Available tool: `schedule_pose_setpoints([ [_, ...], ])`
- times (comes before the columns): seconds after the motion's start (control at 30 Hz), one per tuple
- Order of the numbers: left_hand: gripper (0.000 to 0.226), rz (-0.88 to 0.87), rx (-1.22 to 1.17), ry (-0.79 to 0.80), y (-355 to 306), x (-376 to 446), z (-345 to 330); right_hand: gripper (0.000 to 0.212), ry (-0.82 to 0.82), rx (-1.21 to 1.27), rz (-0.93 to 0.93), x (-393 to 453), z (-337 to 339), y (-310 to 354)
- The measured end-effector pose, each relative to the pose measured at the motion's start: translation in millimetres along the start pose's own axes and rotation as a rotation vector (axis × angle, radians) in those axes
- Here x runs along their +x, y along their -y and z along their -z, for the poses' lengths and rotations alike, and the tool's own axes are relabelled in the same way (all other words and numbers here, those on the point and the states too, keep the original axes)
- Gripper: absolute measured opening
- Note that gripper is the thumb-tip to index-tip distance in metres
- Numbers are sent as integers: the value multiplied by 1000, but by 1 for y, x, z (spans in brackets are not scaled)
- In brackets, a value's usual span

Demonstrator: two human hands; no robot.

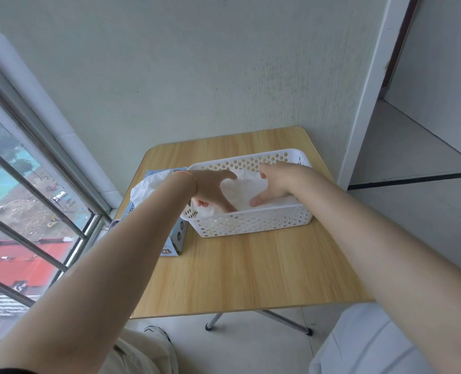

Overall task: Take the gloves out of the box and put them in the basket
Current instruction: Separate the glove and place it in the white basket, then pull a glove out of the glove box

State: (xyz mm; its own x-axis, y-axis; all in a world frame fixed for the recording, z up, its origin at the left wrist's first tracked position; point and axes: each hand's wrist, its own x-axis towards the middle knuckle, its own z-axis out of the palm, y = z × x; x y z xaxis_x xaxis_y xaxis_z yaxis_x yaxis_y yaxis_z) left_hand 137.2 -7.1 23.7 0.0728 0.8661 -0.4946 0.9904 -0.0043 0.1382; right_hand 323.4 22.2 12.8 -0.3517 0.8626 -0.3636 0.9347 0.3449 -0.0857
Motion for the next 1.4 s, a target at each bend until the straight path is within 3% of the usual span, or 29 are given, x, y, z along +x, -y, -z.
schedule_pose_setpoints([
  [0.1,93,59,-5,50,1,11,-13,106,63,-34,-41,5,-3,-3],
  [0.47,90,79,24,63,1,24,-34,91,147,-63,-69,16,-14,3],
  [0.6,103,26,-200,131,14,11,-11,92,114,-101,-70,3,14,17],
  [0.67,97,-29,-323,50,23,-3,4,73,-73,-88,-21,3,28,30],
  [0.77,47,-36,-380,-381,47,-16,16,43,-347,35,122,12,37,63],
  [0.87,5,74,-413,-753,83,-26,11,26,-403,218,250,21,31,105],
  [0.9,5,106,-386,-807,94,-29,7,21,-402,269,278,24,26,117],
  [0.97,3,170,-335,-814,117,-35,-3,18,-413,326,314,32,16,139],
  [1.07,39,194,-369,-703,145,-43,-19,20,-412,302,318,41,5,163],
  [1.13,49,188,-399,-649,154,-46,-28,26,-382,278,316,44,0,171],
  [1.3,14,173,-422,-772,161,-48,-37,17,-338,252,329,46,-4,181],
  [1.4,17,149,-460,-841,165,-50,-35,22,-329,376,352,44,-5,184],
])
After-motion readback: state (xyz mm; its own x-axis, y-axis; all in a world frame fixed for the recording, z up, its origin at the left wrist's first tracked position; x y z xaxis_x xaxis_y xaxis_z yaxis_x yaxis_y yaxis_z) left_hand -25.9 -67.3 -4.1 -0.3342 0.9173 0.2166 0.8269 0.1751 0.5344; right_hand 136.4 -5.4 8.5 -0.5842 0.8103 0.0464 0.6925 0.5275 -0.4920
